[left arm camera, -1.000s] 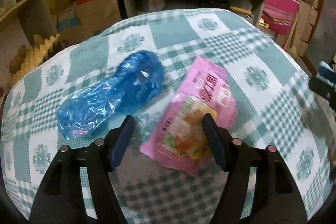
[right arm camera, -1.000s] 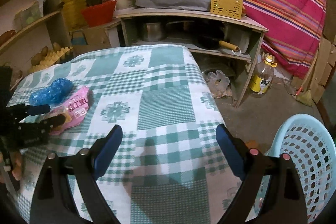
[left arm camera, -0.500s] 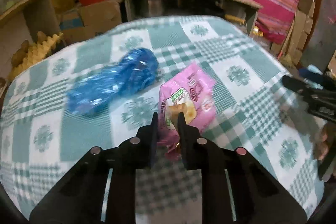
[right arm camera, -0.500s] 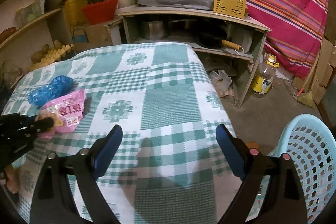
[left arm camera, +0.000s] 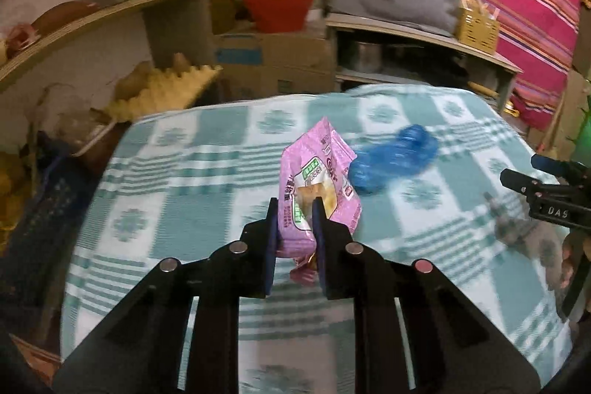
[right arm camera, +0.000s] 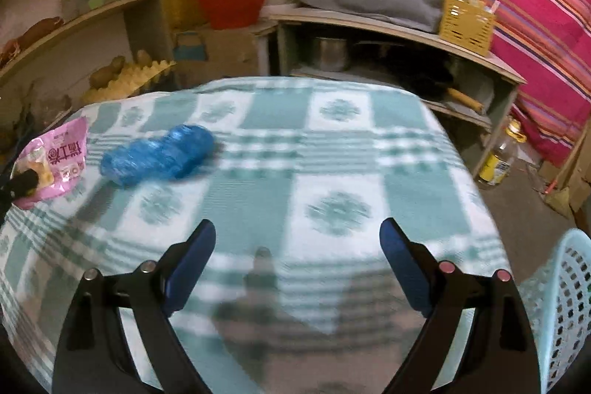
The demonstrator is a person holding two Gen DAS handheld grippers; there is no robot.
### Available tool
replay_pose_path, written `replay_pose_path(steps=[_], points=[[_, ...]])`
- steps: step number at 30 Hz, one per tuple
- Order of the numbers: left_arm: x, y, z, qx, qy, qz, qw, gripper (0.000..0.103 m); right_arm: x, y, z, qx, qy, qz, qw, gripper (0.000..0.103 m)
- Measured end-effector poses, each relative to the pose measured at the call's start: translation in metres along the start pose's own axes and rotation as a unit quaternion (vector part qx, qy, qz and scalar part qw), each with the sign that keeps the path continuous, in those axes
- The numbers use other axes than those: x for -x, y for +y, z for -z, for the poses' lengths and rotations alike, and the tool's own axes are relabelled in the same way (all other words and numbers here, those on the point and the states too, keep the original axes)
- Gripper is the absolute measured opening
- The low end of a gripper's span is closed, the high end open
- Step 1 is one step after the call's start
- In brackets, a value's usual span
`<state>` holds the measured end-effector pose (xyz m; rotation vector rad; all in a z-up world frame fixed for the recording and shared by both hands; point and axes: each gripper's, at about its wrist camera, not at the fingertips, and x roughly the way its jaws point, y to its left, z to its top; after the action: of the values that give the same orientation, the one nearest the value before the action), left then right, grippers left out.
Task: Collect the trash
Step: 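Grasp the blue plastic bag with the right tool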
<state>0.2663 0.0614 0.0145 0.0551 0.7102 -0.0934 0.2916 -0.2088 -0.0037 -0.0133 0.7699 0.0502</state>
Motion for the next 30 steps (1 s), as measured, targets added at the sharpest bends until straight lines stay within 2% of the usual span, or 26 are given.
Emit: replay_pose_path(steps=[3, 8, 12, 15, 17, 18, 20, 22, 25, 30], points=[[-0.002, 0.021, -0.005, 0.022, -0.009, -0.001, 0.9997, 0.016, -0.014, 0.035, -0.018, 0.020, 0.001, -0.008, 1.000, 0.089], [-0.006, 0.043, -0.008, 0.040, -0.011, -0.017, 0.9990, 0.016, -0.039, 0.072, -0.040, 0.028, 0.005, -0.011, 1.000, 0.089], [-0.011, 0.052, -0.008, 0.061, -0.006, -0.014, 0.9980, 0.016, -0.069, 0.090, -0.044, 0.040, 0.034, 0.006, 0.999, 0.089], [-0.012, 0.050, -0.007, 0.050, -0.006, -0.028, 0.9984, 0.016, -0.086, 0.095, -0.038, 0.045, 0.059, 0.000, 0.997, 0.087], [-0.013, 0.049, -0.007, 0.049, -0.006, -0.029, 0.9984, 0.016, -0.090, 0.098, -0.032, 0.052, 0.067, -0.005, 0.996, 0.076], [-0.013, 0.049, -0.007, 0.050, -0.006, -0.029, 0.9983, 0.016, -0.092, 0.100, -0.029, 0.053, 0.071, -0.021, 0.996, 0.063], [-0.013, 0.048, -0.008, 0.053, -0.006, -0.028, 0.9982, 0.016, -0.089, 0.100, -0.027, 0.051, 0.068, -0.044, 0.995, 0.051], [-0.012, 0.045, -0.009, 0.051, -0.007, -0.028, 0.9983, 0.016, -0.084, 0.099, -0.026, 0.052, 0.067, -0.056, 0.995, 0.030], [-0.009, 0.038, -0.011, 0.047, -0.011, -0.024, 0.9985, 0.016, -0.066, 0.089, -0.024, 0.053, 0.047, -0.054, 0.996, 0.022], [-0.003, 0.021, -0.015, 0.037, -0.017, -0.016, 0.9991, 0.016, -0.016, 0.035, -0.019, 0.024, 0.008, -0.041, 0.999, 0.021]])
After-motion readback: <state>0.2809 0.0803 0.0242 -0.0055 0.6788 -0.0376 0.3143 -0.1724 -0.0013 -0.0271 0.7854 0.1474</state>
